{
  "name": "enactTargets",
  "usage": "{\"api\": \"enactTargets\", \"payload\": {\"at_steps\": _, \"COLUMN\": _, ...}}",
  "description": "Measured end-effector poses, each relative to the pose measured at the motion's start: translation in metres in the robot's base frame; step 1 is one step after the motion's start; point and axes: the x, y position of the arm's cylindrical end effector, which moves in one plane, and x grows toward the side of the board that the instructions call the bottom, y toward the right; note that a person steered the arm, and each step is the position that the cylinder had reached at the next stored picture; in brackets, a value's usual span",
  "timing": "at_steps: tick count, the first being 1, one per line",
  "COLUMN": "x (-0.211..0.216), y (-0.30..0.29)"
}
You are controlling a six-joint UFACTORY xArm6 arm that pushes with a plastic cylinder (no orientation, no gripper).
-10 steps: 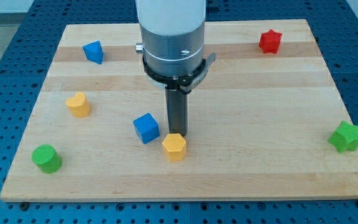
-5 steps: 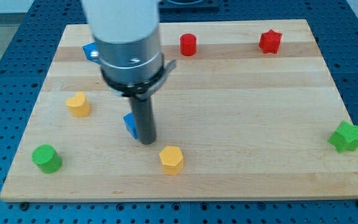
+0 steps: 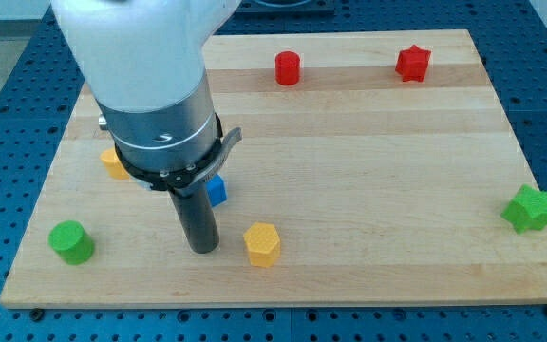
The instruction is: Place yellow hexagon at the bottom center of the board
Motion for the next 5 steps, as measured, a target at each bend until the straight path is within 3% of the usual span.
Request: {"api": "enactTargets", "payload": {"at_steps": 5, "x": 0.005, "y": 0.046}}
